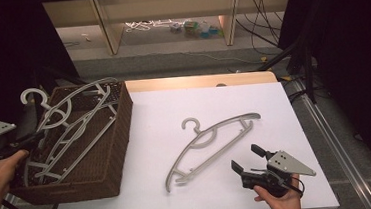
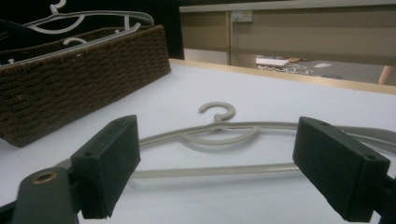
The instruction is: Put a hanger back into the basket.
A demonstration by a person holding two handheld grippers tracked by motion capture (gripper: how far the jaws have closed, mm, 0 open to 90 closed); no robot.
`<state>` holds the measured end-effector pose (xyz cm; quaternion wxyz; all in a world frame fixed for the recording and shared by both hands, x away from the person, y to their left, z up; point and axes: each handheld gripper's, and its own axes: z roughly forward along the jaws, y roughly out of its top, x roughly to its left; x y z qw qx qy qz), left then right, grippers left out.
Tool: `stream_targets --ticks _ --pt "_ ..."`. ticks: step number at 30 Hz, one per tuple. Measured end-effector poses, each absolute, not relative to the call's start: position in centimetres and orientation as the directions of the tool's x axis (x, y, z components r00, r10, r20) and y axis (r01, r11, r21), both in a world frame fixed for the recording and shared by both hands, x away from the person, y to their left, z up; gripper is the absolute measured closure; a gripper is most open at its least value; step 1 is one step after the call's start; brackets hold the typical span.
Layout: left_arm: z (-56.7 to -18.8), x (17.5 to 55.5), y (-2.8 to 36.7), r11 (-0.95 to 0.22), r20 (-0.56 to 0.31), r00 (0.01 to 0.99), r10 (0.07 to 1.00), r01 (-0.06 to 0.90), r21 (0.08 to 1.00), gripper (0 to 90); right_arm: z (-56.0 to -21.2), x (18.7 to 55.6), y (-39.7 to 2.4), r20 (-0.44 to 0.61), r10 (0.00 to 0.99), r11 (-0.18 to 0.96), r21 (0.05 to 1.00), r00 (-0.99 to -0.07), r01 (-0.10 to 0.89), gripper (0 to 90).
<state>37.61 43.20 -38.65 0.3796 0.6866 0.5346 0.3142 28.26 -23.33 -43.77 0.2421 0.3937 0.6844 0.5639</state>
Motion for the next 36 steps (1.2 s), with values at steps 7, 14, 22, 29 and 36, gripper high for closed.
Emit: stream_targets --ticks 7,14,22,29,36 --pt "-39.1 37.8 42.6 -0.178 0.047 0.262 0.964 0.505 0.844 81.6 -43.7 28.2 -23.4 0.099 0.815 0.07 0.961 -0.57 0.267 15.8" --pt "-39.5 38.1 42.4 -0.183 0.046 0.262 0.964 0.53 0.828 81.6 -43.8 28.3 -23.3 0.109 0.807 0.055 0.965 -0.581 0.258 15.8" --pt "-39.4 38.2 42.7 -0.196 0.058 0.258 0.964 0.548 0.813 81.6 -43.8 28.3 -23.3 0.112 0.805 0.059 0.962 -0.582 0.267 15.8" --pt "-39.6 38.9 41.8 -0.314 0.148 0.313 0.938 0.586 0.747 81.6 -43.8 28.3 -23.2 0.115 0.808 0.059 0.96 -0.577 0.275 15.8" --pt "-40.3 39.6 41.3 -0.311 0.145 0.307 0.941 0.611 0.728 81.4 -43.8 28.3 -23.3 0.113 0.805 0.059 0.962 -0.582 0.268 15.8"
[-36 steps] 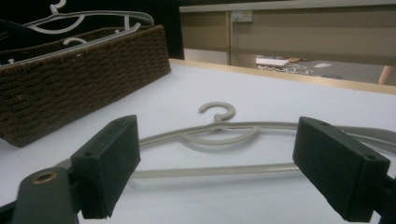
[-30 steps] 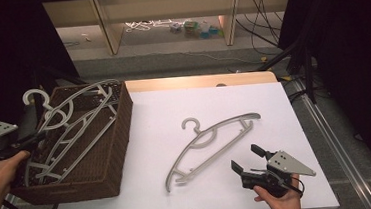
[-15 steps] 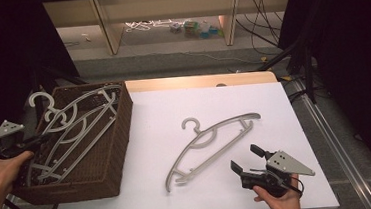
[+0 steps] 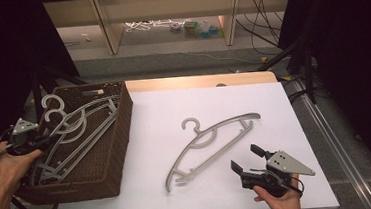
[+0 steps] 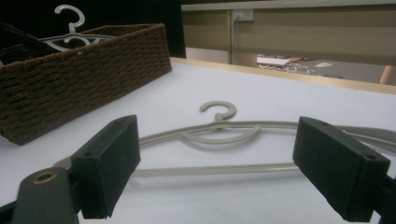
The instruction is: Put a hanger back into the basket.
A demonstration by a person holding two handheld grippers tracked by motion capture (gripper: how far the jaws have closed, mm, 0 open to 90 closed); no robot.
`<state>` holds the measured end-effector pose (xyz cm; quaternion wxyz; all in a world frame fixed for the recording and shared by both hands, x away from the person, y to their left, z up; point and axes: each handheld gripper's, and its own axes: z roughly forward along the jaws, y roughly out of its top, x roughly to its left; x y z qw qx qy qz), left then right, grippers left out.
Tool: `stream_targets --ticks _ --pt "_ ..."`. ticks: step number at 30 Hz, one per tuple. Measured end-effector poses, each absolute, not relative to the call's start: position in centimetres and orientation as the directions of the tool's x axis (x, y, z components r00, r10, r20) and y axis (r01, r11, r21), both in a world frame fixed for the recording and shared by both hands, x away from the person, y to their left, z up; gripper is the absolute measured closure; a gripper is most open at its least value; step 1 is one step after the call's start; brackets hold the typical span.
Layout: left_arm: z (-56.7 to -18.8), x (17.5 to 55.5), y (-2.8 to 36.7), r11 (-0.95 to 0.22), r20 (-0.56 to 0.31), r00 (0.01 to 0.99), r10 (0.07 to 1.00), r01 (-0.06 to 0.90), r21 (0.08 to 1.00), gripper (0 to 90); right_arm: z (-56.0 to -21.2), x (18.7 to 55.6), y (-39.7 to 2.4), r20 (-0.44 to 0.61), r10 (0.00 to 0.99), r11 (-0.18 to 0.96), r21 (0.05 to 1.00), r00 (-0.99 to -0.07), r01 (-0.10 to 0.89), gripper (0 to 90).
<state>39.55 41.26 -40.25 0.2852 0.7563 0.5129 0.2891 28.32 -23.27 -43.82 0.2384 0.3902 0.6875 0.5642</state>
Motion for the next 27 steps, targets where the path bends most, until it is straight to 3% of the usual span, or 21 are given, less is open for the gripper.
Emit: stream_targets --ticks 15,17,23,27 --pt "-43.1 40.5 41.1 -0.33 0.144 0.312 0.939 0.699 0.635 78.5 -43.8 28.4 -23.2 0.105 0.809 0.064 0.962 -0.578 0.264 15.8" --pt "-42.9 40.5 41.2 -0.303 0.126 0.295 0.947 0.691 0.657 74.9 -43.8 28.3 -23.2 0.109 0.804 0.063 0.962 -0.585 0.267 15.8" --pt "-41.1 40.1 40.8 -0.197 0.068 0.219 0.973 0.648 0.735 46.3 -43.8 28.4 -23.3 0.115 0.808 0.054 0.963 -0.578 0.266 15.8" --pt "-40.1 39.8 39.6 -0.155 0.023 0.224 0.974 0.594 0.789 39.5 -43.8 28.4 -23.3 0.12 0.809 0.041 0.965 -0.575 0.26 15.8"
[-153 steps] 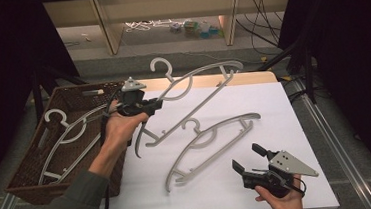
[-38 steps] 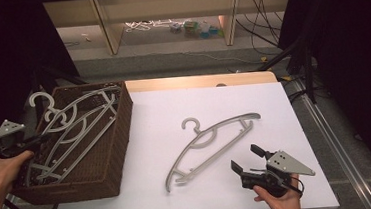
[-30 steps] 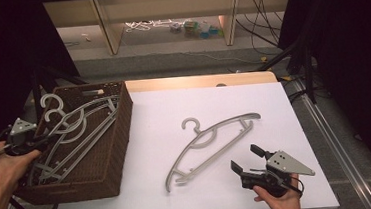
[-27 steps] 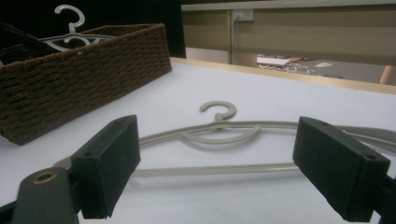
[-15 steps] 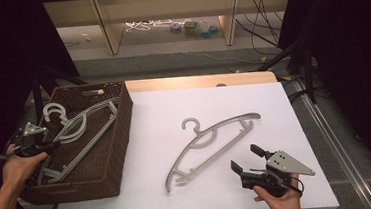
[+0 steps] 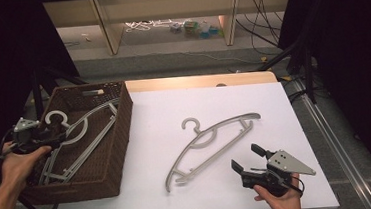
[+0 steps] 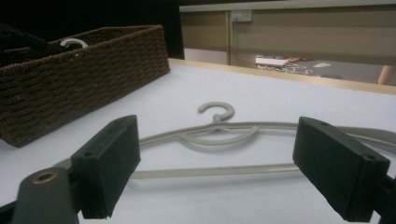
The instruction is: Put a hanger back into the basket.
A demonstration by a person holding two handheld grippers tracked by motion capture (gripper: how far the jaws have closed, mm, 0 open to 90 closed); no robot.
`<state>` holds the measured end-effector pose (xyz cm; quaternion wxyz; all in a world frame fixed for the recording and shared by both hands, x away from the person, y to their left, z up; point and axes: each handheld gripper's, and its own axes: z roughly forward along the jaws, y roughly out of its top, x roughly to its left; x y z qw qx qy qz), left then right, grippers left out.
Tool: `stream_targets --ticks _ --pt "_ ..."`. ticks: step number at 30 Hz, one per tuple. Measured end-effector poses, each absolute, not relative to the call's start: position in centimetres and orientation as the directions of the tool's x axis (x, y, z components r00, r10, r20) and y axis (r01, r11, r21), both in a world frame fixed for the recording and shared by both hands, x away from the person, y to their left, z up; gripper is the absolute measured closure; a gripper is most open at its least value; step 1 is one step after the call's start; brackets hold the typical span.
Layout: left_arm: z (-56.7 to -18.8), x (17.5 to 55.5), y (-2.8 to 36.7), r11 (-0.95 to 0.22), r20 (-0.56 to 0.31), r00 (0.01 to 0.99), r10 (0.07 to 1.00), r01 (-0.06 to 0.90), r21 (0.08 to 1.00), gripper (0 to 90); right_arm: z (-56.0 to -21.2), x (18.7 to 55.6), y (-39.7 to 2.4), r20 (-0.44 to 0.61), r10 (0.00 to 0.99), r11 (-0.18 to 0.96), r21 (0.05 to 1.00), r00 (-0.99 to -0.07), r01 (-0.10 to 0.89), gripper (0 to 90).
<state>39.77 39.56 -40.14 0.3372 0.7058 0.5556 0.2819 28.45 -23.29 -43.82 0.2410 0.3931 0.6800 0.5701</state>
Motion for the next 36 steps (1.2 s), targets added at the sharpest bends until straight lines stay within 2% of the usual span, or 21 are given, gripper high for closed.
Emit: stream_targets --ticks 3,7,9,11,17,18,19,22,26,36 --pt "-39.9 39.6 39.0 -0.162 0.036 0.223 0.974 0.581 0.798 36.9 -43.7 28.3 -23.5 0.108 0.809 0.058 0.963 -0.577 0.262 15.8" --pt "-39.6 39.3 38.0 -0.117 -0.008 0.217 0.976 0.554 0.824 33.7 -43.6 28.3 -23.5 0.116 0.81 0.053 0.962 -0.574 0.269 15.8" --pt "-38.7 38.6 37.2 -0.024 -0.117 0.238 0.964 0.517 0.856 31.5 -43.7 28.4 -23.5 0.108 0.812 0.053 0.965 -0.573 0.258 15.8" --pt "-38.2 38.1 36.5 0.003 -0.15 0.261 0.954 0.491 0.871 29.8 -43.6 28.3 -23.5 0.102 0.817 0.062 0.963 -0.567 0.263 15.8" --pt "-37.0 36.7 34.2 -0.006 -0.121 0.278 0.953 0.417 0.909 27.6 -43.7 28.3 -23.3 0.112 0.809 0.05 0.965 -0.577 0.257 15.8" --pt "-36.7 36.3 33.8 0.005 -0.127 0.281 0.951 0.399 0.917 27.6 -43.7 28.3 -23.3 0.112 0.809 0.05 0.965 -0.577 0.257 15.8" --pt "-36.3 35.6 32.7 0.046 -0.168 0.3 0.939 0.374 0.926 27.0 -43.6 28.3 -23.4 0.106 0.812 0.059 0.963 -0.574 0.262 15.8" --pt "-35.8 34.8 30.8 0.043 -0.17 0.348 0.922 0.346 0.937 25.1 -43.6 28.2 -23.4 0.11 0.811 0.06 0.962 -0.575 0.268 15.8" --pt "-35.4 33.8 27.8 -0.016 -0.126 0.404 0.906 0.33 0.944 21.1 -43.6 28.3 -23.3 0.101 0.814 0.062 0.964 -0.573 0.259 15.8" --pt "-35.9 33.0 23.2 -0.035 -0.128 0.49 0.862 0.311 0.95 20.2 -43.5 28.2 -23.5 0.103 0.816 0.059 0.964 -0.569 0.258 15.8"
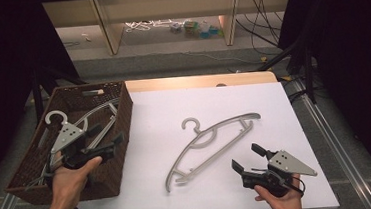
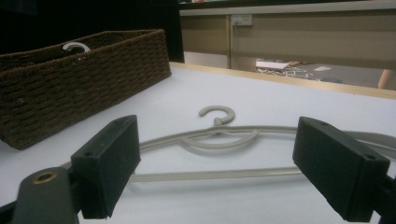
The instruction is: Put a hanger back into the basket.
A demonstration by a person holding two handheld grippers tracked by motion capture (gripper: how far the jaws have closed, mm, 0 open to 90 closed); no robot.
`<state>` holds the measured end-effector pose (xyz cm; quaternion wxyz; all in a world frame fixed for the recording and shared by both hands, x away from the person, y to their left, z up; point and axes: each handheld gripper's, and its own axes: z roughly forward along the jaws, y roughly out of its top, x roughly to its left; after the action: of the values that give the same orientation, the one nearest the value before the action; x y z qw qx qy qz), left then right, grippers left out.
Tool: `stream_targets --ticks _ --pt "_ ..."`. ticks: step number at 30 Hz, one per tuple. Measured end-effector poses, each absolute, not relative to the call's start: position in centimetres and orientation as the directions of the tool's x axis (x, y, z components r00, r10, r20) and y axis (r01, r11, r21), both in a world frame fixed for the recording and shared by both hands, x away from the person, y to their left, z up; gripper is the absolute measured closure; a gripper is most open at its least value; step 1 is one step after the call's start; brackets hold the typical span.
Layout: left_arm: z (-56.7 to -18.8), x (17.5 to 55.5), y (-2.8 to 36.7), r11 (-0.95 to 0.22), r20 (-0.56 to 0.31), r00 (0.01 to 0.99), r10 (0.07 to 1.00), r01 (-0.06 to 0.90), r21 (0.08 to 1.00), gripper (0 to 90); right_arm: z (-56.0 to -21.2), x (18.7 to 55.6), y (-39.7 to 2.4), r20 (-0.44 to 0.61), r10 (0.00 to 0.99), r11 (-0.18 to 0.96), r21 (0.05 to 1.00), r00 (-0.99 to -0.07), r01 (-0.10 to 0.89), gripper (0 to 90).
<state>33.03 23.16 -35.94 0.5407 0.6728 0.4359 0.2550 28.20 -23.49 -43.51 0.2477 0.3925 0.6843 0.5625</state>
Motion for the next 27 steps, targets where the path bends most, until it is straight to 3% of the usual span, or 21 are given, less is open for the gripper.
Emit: stream_targets --ticks 27 --pt "-38.8 32.7 15.7 -0.082 -0.103 0.611 0.785 0.267 0.96 17.2 -43.3 27.9 -23.8 0.118 0.802 0.043 0.966 -0.585 0.255 15.5"
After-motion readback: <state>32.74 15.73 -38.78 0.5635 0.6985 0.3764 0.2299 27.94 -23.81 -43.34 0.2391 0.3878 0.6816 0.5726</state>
